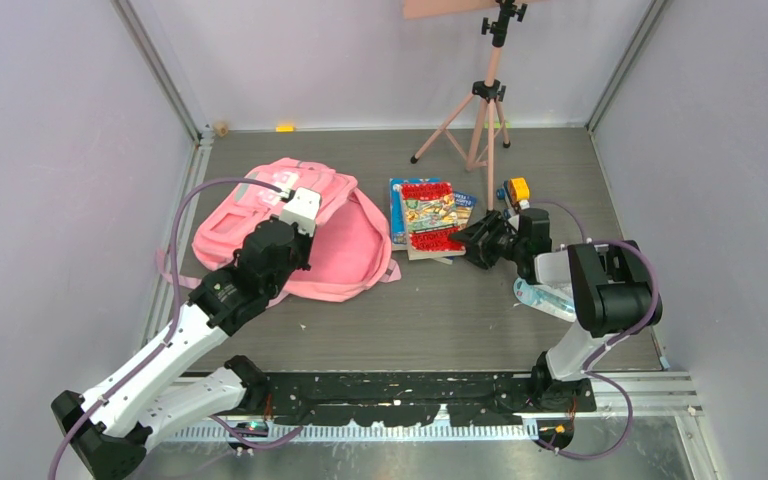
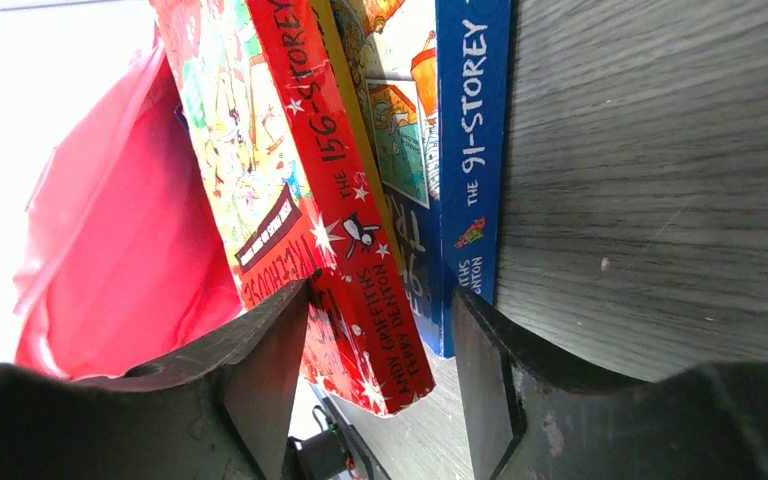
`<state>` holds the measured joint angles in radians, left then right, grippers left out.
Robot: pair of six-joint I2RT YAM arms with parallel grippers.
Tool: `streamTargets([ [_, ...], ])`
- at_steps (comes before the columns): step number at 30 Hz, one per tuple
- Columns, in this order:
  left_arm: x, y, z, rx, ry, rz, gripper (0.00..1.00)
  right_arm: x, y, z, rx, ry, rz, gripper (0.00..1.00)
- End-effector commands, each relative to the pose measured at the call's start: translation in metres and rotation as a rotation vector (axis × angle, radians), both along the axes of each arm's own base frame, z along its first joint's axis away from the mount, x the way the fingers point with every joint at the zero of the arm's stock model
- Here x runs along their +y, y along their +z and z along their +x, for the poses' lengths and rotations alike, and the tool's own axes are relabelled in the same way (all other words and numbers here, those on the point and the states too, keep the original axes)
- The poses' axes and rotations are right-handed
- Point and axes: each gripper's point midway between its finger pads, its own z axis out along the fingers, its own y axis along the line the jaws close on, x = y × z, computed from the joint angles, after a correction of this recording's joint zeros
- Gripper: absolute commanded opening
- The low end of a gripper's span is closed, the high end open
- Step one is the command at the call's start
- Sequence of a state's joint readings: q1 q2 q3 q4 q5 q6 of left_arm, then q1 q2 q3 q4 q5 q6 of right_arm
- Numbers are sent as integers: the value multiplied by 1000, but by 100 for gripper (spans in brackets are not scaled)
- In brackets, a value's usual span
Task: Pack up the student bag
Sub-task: Pick up the book from the center of the board.
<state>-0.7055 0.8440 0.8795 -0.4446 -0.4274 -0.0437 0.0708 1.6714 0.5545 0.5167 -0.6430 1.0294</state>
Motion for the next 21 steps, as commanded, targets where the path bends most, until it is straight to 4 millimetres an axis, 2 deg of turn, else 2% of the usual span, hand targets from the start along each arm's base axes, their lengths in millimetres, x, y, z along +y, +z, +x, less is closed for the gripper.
streamTargets([
  [1,1,35,10,-120,34,-69,0,7,36,9,-104,-4,77,58],
  [14,1,35,10,-122,32,-68,0,5,75,8,-169,-29,93,51],
  [21,0,35,10,-120,31,-68,0,10,68,11,-168,-16,108,50],
])
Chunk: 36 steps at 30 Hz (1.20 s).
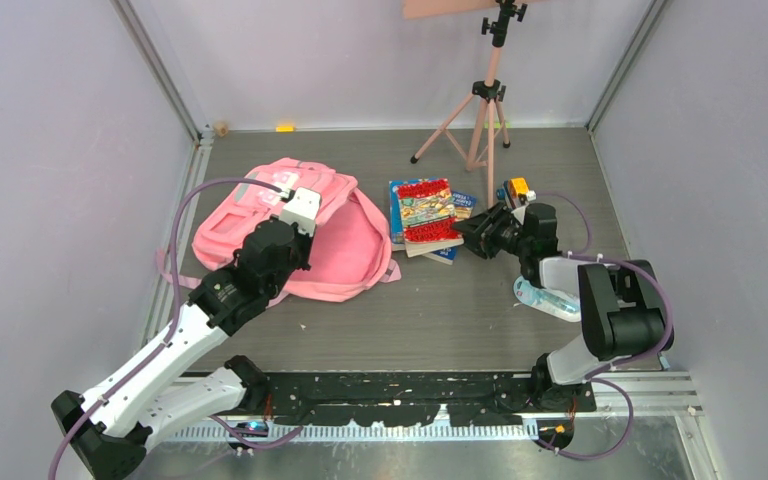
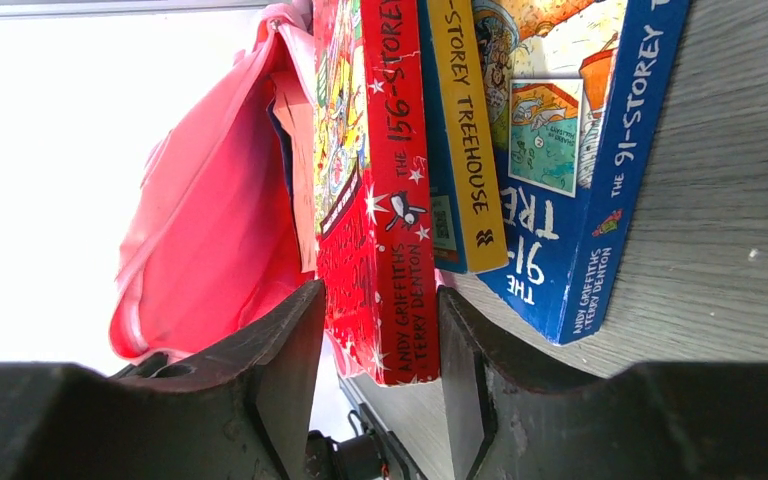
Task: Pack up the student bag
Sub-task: Pick up the book from the center of the board.
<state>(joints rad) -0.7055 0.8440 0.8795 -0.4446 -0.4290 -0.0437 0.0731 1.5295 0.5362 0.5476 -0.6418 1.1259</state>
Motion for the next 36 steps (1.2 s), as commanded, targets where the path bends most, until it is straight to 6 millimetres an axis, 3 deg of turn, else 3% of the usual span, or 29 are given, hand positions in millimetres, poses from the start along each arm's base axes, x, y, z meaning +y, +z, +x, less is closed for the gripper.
streamTargets([
  [1,0,35,10,-119,30,-67,0,10,17,8,-74,22,40,50],
  [18,0,33,11,-115,30,-64,0,42,-6,25,-75,27,143,46],
  [20,-1,32,11,-113,29,-63,0,41,-8,27,-80,19,142,43],
  [24,-1,32,11,-113,28,-63,0,38,-7,28,-104,-3,117,21],
  [26,0,32,11,-115,30,-62,0,36,-2,28,-126,-12,96,10],
  [28,0,32,11,-116,30,-63,0,31,17,28,-179,-33,71,2],
  [29,0,33,11,-117,31,-63,0,29,16,26,-168,-37,54,1],
  [30,0,33,11,-117,31,-63,0,26,33,26,-224,-48,32,1],
  [31,0,33,10,-118,30,-64,0,23,30,24,-216,-48,-10,1],
  [32,0,33,10,-118,31,-66,0,20,52,24,-273,-62,-29,1],
  [33,1,34,10,-121,33,-68,0,17,44,19,-245,-53,-85,1],
  [34,1,34,10,-121,33,-69,0,14,69,20,-306,-64,-101,1],
  [35,1,35,10,-124,32,-72,0,11,64,14,-283,-53,-152,1],
  [36,1,36,9,-125,32,-73,0,8,80,10,-298,-56,-172,1],
])
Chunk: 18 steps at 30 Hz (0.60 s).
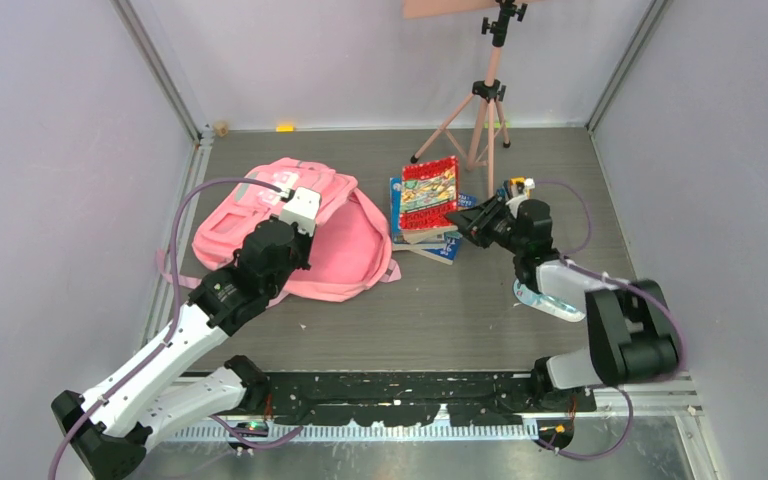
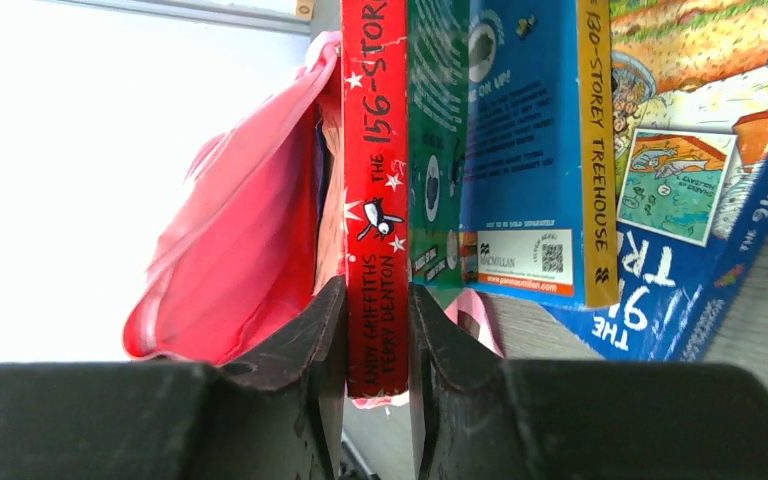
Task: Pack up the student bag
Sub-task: Pick up the book from the center of the board, then place the book in the student bag.
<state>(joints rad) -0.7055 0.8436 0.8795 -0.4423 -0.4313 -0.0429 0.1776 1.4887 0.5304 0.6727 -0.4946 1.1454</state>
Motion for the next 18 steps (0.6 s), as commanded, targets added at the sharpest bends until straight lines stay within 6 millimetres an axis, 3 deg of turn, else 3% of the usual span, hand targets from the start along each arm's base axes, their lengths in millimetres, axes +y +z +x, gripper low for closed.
streamTargets([
  [1,1,36,9,-124,30,-74,0,-15,57,-4,-164,-21,-183,1],
  [6,3,39,8,-130,35,-82,0,-17,98,-28,-190,10,-211,1],
  [11,5,42,7,-140,42,-92,0,-1,123,-53,-193,67,-182,1],
  [14,7,44,6,-143,45,-99,0,14,127,-70,-158,112,-149,1],
  [18,7,44,6,-143,45,-103,0,49,125,-96,-121,205,-91,1],
])
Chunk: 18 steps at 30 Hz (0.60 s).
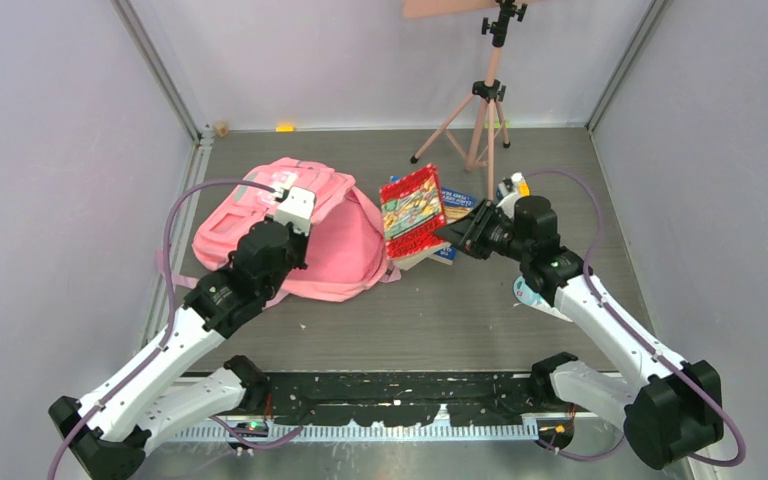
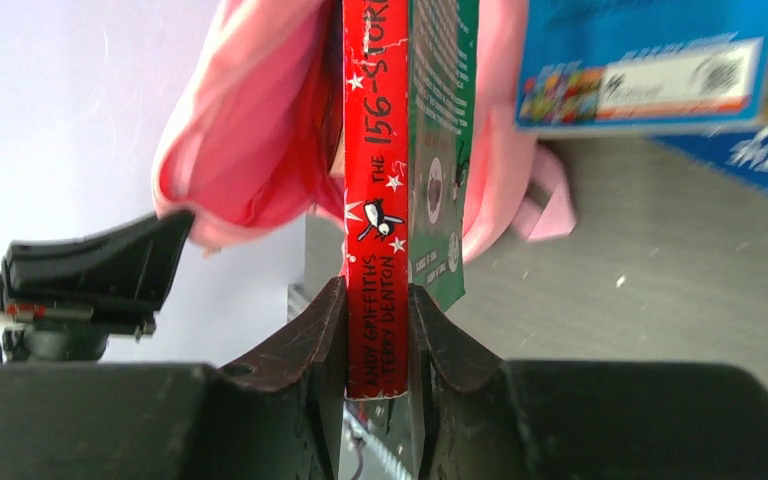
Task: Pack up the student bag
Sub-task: Place the book in the student bag.
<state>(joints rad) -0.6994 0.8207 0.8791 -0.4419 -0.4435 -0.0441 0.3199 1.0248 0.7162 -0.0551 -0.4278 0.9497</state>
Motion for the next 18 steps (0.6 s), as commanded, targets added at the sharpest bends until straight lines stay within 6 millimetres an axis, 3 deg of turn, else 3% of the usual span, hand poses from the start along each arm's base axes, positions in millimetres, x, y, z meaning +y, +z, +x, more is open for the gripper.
streamTargets([
  [1,1,37,7,-124,26,-91,0,35,41,-20,-60,89,103,1],
  [10,0,37,7,-121,22,-92,0,97,44,-37,-27,229,211,1],
  [18,0,37,7,-121,19,-95,0,148,35,-28,-22,301,275,1],
])
